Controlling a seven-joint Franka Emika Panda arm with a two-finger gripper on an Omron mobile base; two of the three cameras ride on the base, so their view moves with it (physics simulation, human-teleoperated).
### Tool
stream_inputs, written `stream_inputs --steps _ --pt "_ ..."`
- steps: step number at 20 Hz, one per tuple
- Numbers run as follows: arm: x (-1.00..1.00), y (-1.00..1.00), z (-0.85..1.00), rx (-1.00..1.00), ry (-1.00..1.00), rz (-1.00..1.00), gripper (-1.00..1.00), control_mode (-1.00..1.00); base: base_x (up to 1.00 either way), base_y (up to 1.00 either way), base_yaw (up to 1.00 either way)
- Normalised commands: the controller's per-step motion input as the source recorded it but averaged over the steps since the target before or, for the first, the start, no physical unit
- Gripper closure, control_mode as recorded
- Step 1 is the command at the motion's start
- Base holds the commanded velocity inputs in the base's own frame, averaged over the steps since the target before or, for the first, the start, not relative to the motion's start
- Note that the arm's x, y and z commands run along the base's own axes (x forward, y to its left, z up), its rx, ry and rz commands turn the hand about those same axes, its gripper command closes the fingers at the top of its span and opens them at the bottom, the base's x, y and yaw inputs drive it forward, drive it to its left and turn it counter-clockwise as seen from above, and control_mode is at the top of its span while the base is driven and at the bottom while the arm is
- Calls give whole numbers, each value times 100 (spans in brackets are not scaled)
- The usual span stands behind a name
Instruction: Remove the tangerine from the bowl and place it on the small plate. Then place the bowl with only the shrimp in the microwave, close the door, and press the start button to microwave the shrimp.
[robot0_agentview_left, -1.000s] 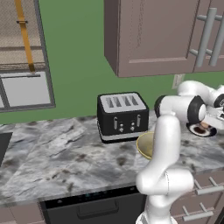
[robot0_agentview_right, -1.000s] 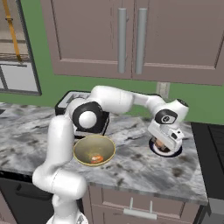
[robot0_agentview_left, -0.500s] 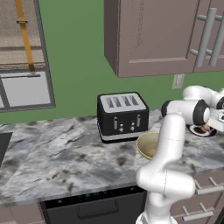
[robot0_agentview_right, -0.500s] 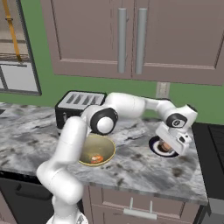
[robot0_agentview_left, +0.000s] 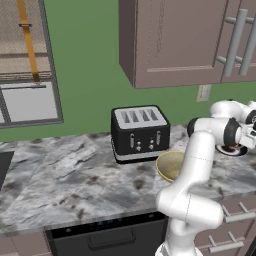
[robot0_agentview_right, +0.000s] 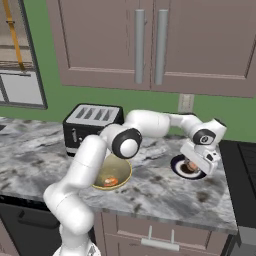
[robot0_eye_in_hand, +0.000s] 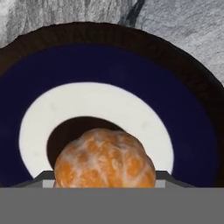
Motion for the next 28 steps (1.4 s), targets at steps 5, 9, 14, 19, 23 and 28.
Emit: stream_inputs --steps 5,9,14,19,23,28 --pt "-1 32 -16 -5 0 0 -100 -100 0 0 0" --pt "-12 19 0 0 0 0 -100 -100 0 0 0" --pt "-34 4 19 0 -1 0 -100 -100 0 0 0" --pt "-49 0 45 0 -15 -2 -100 -100 0 0 0" --pt "-50 4 48 0 -24 -1 -100 -100 0 0 0" --pt "-65 28 45 0 -21 0 -100 -100 0 0 0"
